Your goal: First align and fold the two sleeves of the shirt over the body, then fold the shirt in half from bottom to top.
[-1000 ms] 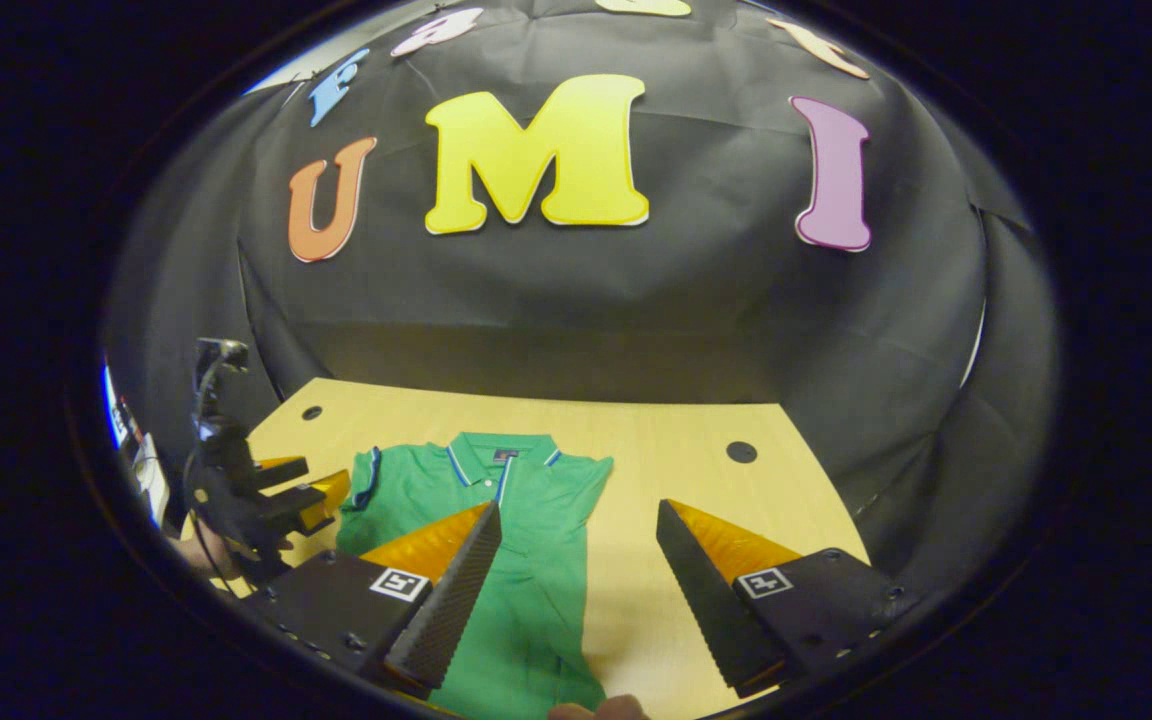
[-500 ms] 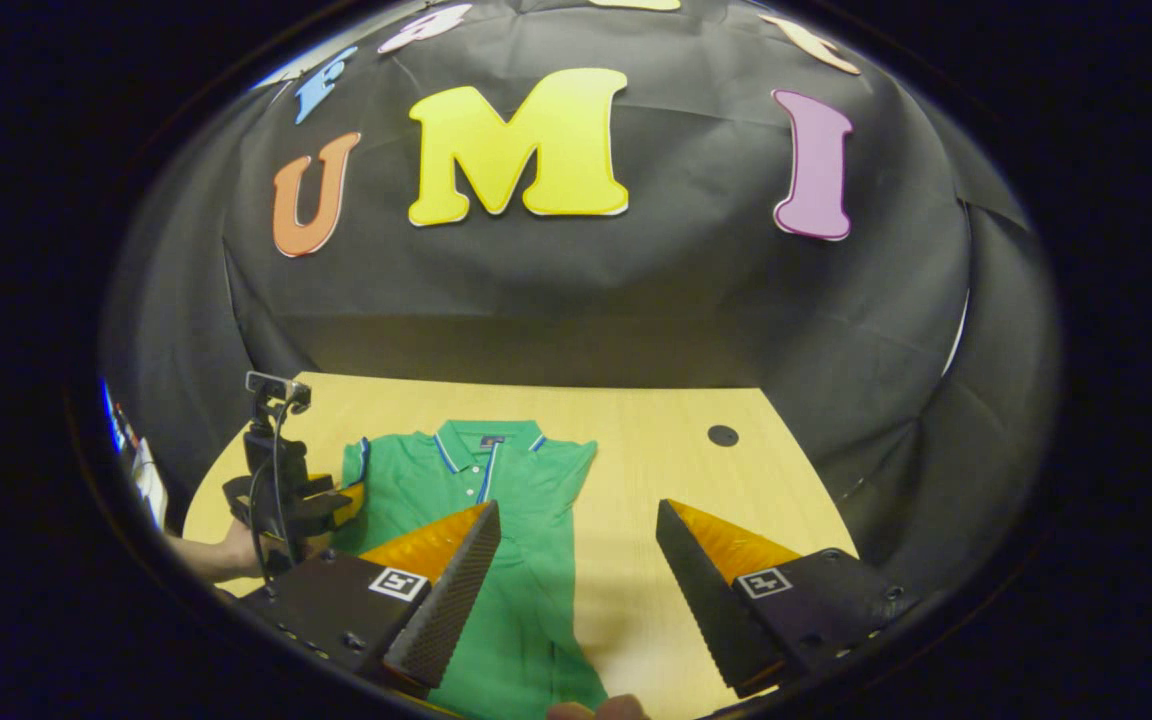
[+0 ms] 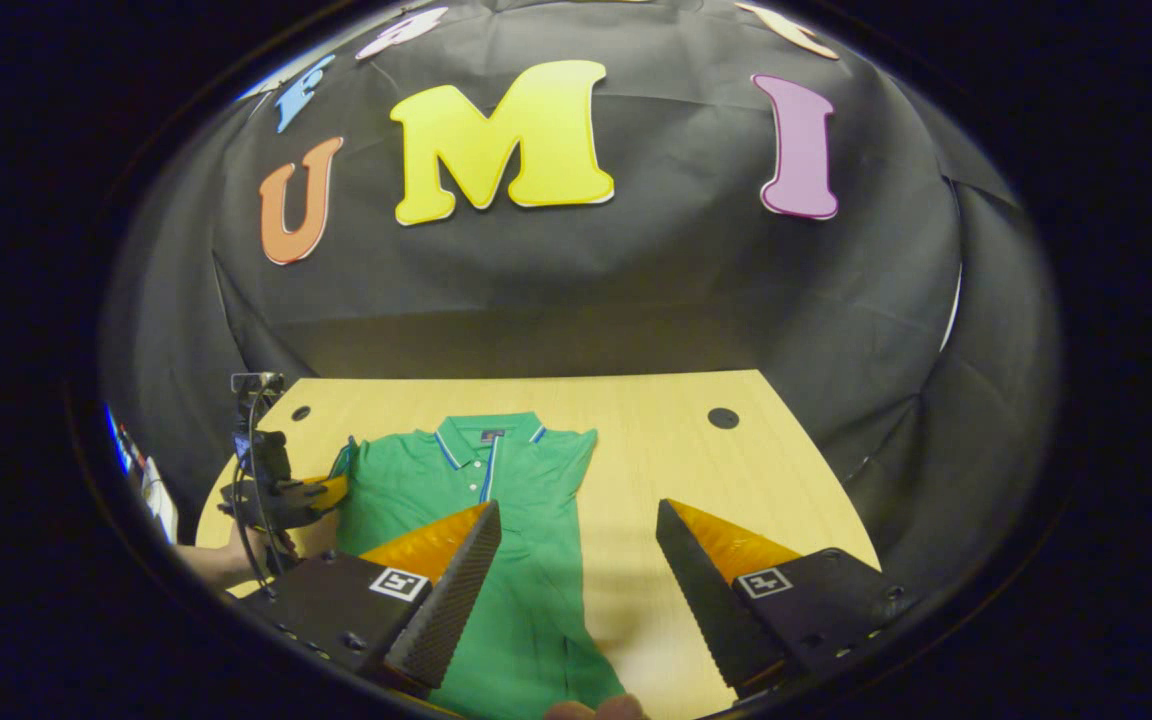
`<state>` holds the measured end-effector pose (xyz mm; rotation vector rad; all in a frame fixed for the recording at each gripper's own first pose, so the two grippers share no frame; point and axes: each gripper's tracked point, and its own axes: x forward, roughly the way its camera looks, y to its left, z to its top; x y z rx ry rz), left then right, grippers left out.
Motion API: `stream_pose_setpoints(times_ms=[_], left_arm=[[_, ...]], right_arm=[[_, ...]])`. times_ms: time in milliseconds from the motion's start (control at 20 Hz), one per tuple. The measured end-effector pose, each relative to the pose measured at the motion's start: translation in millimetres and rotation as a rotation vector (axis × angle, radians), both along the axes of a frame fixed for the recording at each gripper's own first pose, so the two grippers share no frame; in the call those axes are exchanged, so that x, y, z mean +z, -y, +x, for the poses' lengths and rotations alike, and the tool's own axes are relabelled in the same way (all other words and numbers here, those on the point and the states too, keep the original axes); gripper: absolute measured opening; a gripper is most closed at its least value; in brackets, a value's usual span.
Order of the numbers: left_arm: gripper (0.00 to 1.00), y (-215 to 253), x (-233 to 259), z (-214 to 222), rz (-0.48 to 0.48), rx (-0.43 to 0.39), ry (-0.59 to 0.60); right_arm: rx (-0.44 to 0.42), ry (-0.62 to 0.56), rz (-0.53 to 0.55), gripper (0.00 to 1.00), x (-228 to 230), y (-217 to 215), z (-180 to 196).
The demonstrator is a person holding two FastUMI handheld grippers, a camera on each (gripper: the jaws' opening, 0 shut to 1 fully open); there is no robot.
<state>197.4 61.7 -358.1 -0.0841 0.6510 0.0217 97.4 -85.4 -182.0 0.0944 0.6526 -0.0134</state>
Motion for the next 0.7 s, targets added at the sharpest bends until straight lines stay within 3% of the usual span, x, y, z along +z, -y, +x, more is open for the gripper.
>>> stream_pose_setpoints(times_ms=[50, 300, 350, 400, 700], left_arm=[[0.06, 0, 5, 1, -0.010, 0.001, 0.004], [0.05, 16, 53, 14, -0.018, -0.039, 0.075], [0.05, 25, 63, 15, -0.012, -0.061, 0.086], [0.05, 34, 70, 16, -0.004, -0.082, 0.091], [0.06, 107, 72, 23, 0.005, -0.185, 0.052]], right_arm=[[0.000, 0.002, 0.004, 0.96, 1, 0, 1], [-0.004, 0.029, 0.010, 0.96, 10, -1, -1], [-0.002, 0.038, 0.011, 1.00, 13, -2, -1], [-0.001, 0.049, 0.010, 0.96, 16, -2, -3], [-0.019, 0.106, -0.017, 0.92, 38, 16, -20]])
